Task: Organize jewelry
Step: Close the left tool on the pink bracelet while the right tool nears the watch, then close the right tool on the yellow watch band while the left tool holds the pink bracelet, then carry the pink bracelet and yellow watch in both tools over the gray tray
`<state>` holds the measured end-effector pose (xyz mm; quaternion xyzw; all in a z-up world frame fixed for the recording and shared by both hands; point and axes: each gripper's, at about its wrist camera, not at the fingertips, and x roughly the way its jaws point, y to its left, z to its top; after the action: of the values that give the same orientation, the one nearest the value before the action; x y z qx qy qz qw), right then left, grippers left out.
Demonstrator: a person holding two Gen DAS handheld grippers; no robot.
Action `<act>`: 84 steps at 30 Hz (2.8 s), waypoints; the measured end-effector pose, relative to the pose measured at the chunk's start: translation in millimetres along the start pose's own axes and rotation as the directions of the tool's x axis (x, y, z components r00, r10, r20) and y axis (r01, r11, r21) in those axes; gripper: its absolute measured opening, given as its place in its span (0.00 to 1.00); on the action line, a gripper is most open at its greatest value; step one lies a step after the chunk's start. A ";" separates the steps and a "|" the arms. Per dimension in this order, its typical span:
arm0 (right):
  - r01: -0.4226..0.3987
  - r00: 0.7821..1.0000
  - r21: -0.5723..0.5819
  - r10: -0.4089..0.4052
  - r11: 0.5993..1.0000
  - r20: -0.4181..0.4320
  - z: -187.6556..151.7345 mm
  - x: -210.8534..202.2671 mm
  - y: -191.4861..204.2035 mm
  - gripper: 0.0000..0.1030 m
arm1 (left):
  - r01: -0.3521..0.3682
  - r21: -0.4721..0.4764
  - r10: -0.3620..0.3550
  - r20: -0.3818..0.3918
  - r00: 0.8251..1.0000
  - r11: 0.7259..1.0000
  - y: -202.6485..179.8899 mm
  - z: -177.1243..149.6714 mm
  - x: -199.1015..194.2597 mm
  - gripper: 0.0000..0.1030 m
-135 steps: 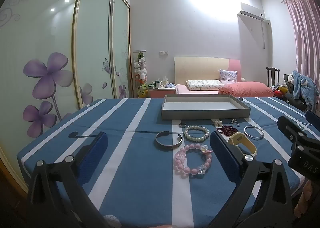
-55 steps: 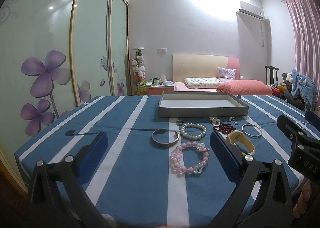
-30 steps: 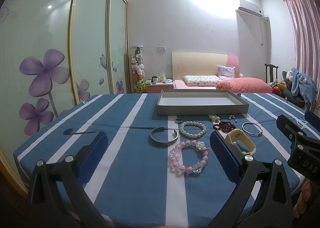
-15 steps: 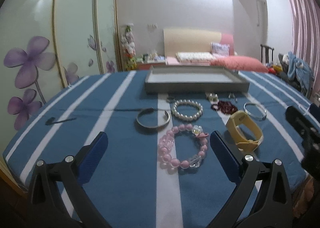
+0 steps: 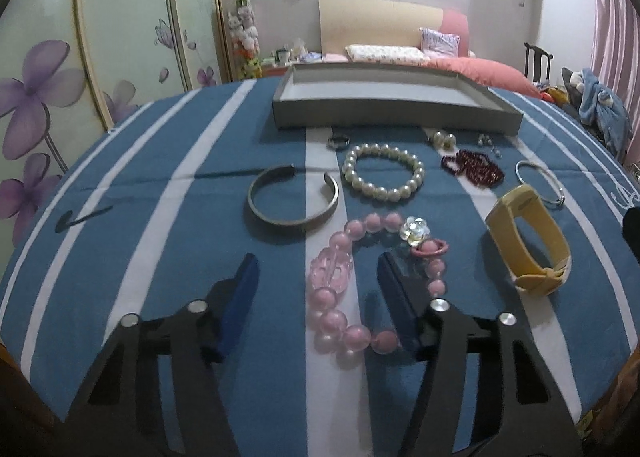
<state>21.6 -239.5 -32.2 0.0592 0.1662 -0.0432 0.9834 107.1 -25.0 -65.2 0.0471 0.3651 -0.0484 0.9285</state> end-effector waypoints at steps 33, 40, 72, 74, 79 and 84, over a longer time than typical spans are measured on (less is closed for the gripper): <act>-0.114 0.954 -0.084 0.085 0.990 -0.286 0.2 48.1 37.0 0.86 | 0.087 -0.062 -0.077 0.155 0.985 0.994 37.8 20.1 -41.0 0.22; -0.111 0.940 -0.128 0.062 0.986 -0.336 3.3 56.9 47.5 0.86 | 0.086 -0.071 -0.073 0.167 0.983 0.994 43.9 20.6 -45.0 0.22; -0.135 0.901 -0.133 0.066 0.982 -0.428 -1.4 72.3 51.1 0.44 | 0.076 -0.069 -0.064 0.161 0.985 0.995 48.8 21.7 -42.9 0.22; -0.138 0.902 -0.128 0.071 0.982 -0.426 -1.3 71.4 49.8 0.42 | 0.077 -0.069 -0.065 0.161 0.985 0.995 48.8 21.8 -43.0 0.22; -0.150 0.905 -0.108 0.093 0.983 -0.415 -0.1 68.7 45.2 0.39 | 0.085 -0.066 -0.073 0.167 0.983 0.994 47.3 22.9 -44.3 0.22; -0.155 0.915 -0.109 0.101 0.982 -0.391 3.9 64.1 43.4 0.39 | 0.099 -0.058 -0.087 0.180 0.980 0.993 41.4 25.8 -48.1 0.22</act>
<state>87.7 -201.3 -45.4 0.0094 0.3538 0.0454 0.9342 94.6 15.5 -11.3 -0.0055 0.2843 -0.0836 0.9551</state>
